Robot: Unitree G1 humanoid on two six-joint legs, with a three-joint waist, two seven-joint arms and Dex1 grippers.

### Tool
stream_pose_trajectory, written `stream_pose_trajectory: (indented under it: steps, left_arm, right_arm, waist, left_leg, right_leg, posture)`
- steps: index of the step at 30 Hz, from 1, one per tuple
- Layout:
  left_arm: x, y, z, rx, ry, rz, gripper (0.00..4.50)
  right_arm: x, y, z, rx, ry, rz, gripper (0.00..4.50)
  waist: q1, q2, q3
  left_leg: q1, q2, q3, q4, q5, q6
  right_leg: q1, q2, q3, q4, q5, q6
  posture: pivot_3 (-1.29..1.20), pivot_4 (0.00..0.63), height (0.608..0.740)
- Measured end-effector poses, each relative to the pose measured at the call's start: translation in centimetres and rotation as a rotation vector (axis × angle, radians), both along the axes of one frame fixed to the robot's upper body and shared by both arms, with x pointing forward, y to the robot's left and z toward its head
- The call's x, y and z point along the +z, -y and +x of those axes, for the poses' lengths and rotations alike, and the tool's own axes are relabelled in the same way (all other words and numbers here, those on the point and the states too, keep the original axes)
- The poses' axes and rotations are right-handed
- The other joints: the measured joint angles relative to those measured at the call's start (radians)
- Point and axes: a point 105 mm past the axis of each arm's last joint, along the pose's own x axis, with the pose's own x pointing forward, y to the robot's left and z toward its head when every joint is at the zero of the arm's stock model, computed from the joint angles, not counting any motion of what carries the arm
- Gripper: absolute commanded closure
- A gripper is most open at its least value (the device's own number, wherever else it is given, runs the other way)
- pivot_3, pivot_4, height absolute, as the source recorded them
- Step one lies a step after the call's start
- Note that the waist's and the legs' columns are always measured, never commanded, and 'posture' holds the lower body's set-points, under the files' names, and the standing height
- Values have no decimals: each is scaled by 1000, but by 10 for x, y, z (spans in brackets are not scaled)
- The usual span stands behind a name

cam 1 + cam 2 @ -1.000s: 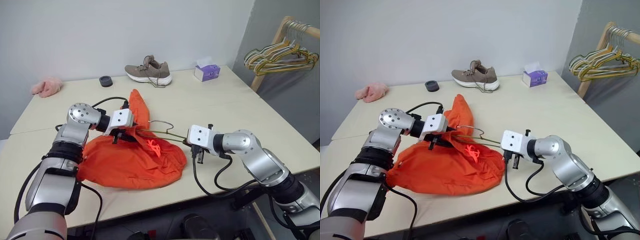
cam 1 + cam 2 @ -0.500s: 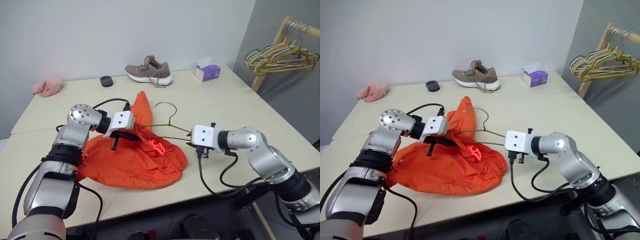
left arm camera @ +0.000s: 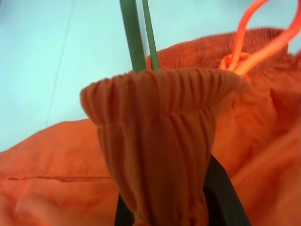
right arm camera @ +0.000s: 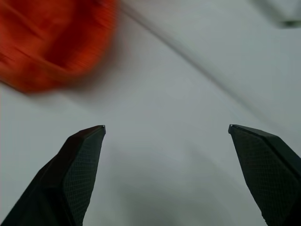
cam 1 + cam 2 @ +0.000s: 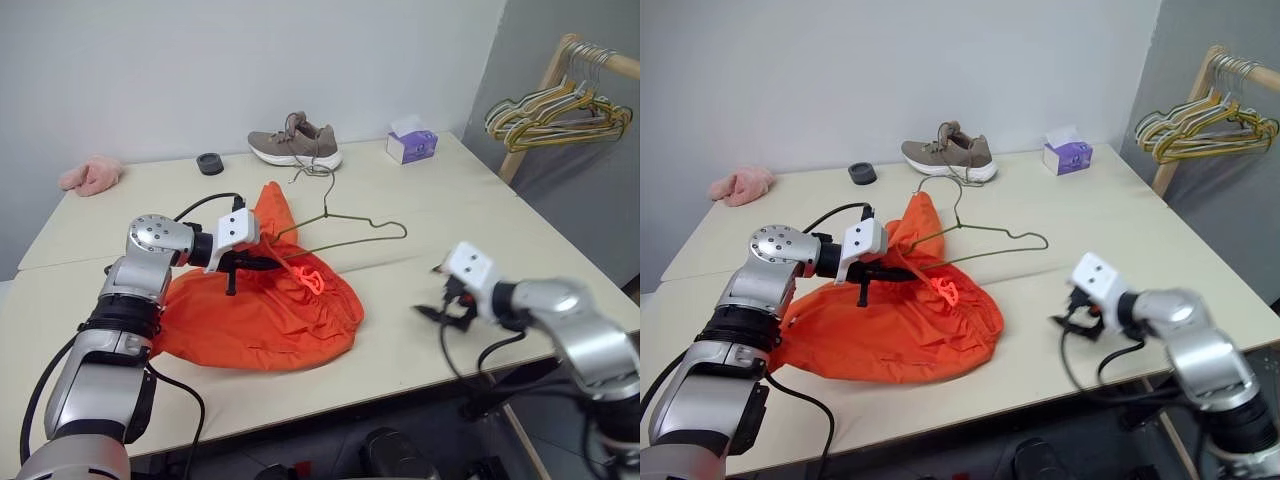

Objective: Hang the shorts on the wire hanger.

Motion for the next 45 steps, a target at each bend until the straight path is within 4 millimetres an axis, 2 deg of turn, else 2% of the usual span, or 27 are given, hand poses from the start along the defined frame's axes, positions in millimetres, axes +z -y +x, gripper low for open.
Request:
stream_pose_trajectory:
  steps: [1, 6, 12, 18, 21, 23, 28, 32, 40, 45]
  left_arm:
    - [1, 1, 0, -2, 2, -8, 4498]
    - [7, 1, 2, 26, 0, -49, 4498]
    - [8, 1, 2, 28, 4, -49, 4498]
    - [9, 2, 2, 27, 8, -48, 4498]
    - [9, 2, 3, 31, 11, -49, 4498]
    - [9, 1, 3, 40, 14, -53, 4498]
    - [9, -3, 1, 78, 1, -108, 4498]
    - [7, -1, -6, 89, -47, -158, 4498]
    - [8, -4, -36, 49, -189, -205, 4498]
    - [17, -12, -48, 22, -221, -164, 4498]
  right_arm:
    - [-2, -9, -3, 0, -35, 32, 0]
    - [-2, -27, 3, -117, -130, 125, 0]
    - [-24, -34, 16, -231, -239, 132, 0]
    - [-36, -42, 29, -284, -261, 144, 0]
    - [-41, -45, 33, -293, -259, 146, 589]
    - [-40, -47, 34, -285, -237, 143, 1184]
    - [-43, -34, 37, -306, -161, 109, 3065]
    - [-36, -30, 43, -318, -103, 133, 4463]
    - [-24, -3, 62, -407, -47, 176, 4500]
    - [-15, 10, 72, -433, 6, 169, 4500]
  waist:
    - [1, 0, 0]
    - [5, -1, -1]
    - [8, -1, -1]
    - [7, -1, 0]
    - [7, -1, 0]
    - [8, -1, 0]
    - [8, -1, 0]
    - [6, -1, 0]
    - [10, -1, 0]
    - [11, 0, 0]
  left_leg:
    - [0, -1, 0, 0, 0, 0]
    - [0, -4, 1, 1, 0, 0]
    - [-1, -4, 1, 0, 0, 0]
    - [-1, -4, 1, -1, 0, 0]
    - [-1, -4, 1, -1, 0, 0]
    - [-1, -4, 1, -1, 0, 0]
    - [-2, -4, 1, -1, 0, 0]
    - [-1, -4, 1, -1, 0, 0]
    - [-1, -4, 1, -1, 0, 0]
    - [-1, -4, 1, -1, 0, 0]
  right_leg:
    - [0, -1, 0, 0, 0, 0]
    - [0, -4, 1, -1, 2, -3]
    - [0, -4, 1, -3, 2, -3]
    - [-1, -4, 1, -2, 2, -3]
    - [-1, -3, 1, -2, 2, -3]
    - [-1, -3, 1, -3, 2, -3]
    - [-1, -4, 1, -3, 2, -3]
    - [-1, -3, 1, -3, 2, -2]
    - [-1, -3, 1, -3, 2, -3]
    - [0, -2, 1, -4, 2, -3]
  posture:
    - [-307, 34, 740]
    - [-296, 36, 740]
    - [-291, 36, 740]
    - [-286, 32, 740]
    - [-279, 31, 740]
    - [-278, 31, 740]
    - [-279, 32, 740]
    - [-276, 32, 740]
    - [-269, 29, 740]
    - [-259, 25, 740]
